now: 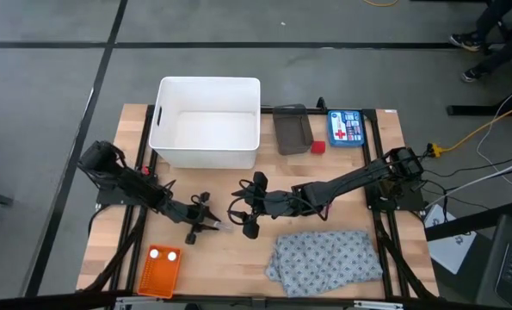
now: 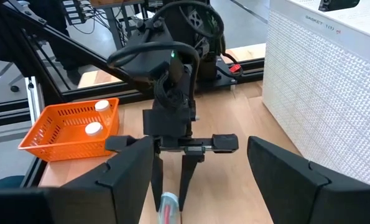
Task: Pick & place medical supplies in basket/bin
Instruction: Put the blue pill bottle into the orange bin, then put the black bandage into the black bin
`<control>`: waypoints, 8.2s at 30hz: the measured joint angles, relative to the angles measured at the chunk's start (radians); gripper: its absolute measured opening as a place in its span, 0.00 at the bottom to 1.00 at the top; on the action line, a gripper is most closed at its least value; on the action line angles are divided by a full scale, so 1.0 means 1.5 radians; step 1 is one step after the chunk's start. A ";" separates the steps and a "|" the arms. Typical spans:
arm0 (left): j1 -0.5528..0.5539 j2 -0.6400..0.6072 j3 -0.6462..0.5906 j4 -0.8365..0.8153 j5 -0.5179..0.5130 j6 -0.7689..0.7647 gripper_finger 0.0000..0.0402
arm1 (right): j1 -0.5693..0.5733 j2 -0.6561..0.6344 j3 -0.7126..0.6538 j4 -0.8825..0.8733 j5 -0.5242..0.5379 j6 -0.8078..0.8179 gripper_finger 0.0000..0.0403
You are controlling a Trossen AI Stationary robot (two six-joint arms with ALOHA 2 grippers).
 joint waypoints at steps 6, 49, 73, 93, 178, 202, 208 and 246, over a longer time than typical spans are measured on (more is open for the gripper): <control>0.000 -0.133 0.000 -0.162 0.026 -0.015 0.27 | 0.000 0.000 0.000 0.000 0.000 0.000 0.65; -0.338 -0.263 0.473 -1.194 0.322 -0.649 0.27 | 0.000 0.000 0.000 -0.004 -0.017 -0.002 0.65; -0.312 -0.166 0.473 -1.190 0.460 -0.743 0.27 | 0.000 0.000 0.000 -0.004 -0.018 -0.005 0.65; -0.261 -0.166 0.473 -1.248 0.459 -0.749 0.27 | 0.000 0.000 0.000 -0.004 -0.018 -0.007 0.65; -0.288 -0.048 0.554 -1.083 0.585 -0.789 0.47 | 0.000 0.000 0.000 -0.009 -0.018 -0.005 0.65; -0.219 -0.051 0.554 -1.092 0.465 -0.523 0.47 | 0.000 0.000 0.000 -0.009 -0.018 -0.006 0.65; -0.201 -0.077 0.554 -1.093 0.464 -0.508 0.47 | 0.000 0.000 0.000 -0.009 -0.018 -0.006 0.65; -0.112 -0.311 0.108 -0.313 -0.081 0.126 0.47 | -0.040 -0.019 0.001 -0.202 -0.015 0.101 0.65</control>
